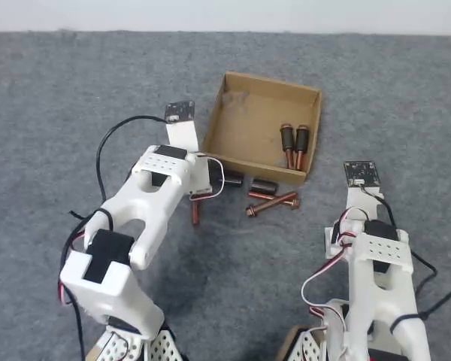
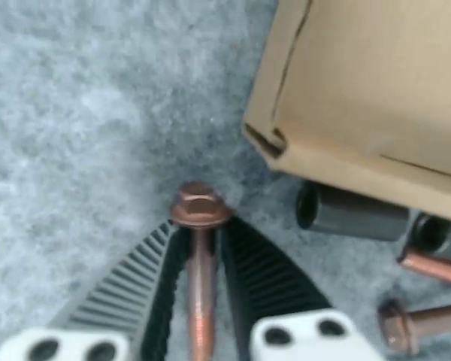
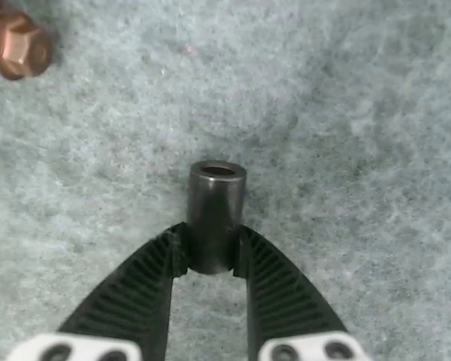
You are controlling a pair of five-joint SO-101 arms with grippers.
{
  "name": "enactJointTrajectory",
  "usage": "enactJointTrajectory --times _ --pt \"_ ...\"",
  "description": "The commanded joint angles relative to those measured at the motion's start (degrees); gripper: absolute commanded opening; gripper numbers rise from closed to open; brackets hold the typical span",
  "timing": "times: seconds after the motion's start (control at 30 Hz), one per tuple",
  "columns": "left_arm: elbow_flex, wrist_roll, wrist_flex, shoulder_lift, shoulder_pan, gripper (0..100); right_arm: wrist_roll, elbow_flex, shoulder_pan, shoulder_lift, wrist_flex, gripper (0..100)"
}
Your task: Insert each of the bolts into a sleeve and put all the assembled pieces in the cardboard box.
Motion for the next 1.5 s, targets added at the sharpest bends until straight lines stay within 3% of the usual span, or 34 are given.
enactJointTrajectory --times 0.0,0.2,0.43,0.63,0.87,1.17,1.47 --pt "-0.22 0.44 -1.58 -2.37 0.7 1 0.79 -0.62 0.66 -1.98 -0.48 0.6" --pt "3.56 0.44 -2.2 -6.77 0.09 1 0.79 -0.53 0.57 -1.98 -0.48 0.6" --pt "18.33 0.35 -14.51 -20.13 -4.92 1 0.35 -0.53 0.4 -2.33 -2.24 0.6" --pt "24.66 0.44 -14.95 -27.34 -7.65 1 0.7 -0.53 -0.13 -2.51 -7.43 0.6" --pt "26.15 0.44 -15.3 -28.04 -17.14 1 0.79 -0.53 -0.66 -1.98 -29.05 0.6" --pt "26.24 0.44 -15.3 -28.04 -18.55 1 0.7 -0.44 -0.92 -1.98 -51.47 0.6" --pt "26.24 0.35 -15.3 -28.04 -18.55 1 0.35 5.8 -12.79 -1.89 -69.49 0.6"
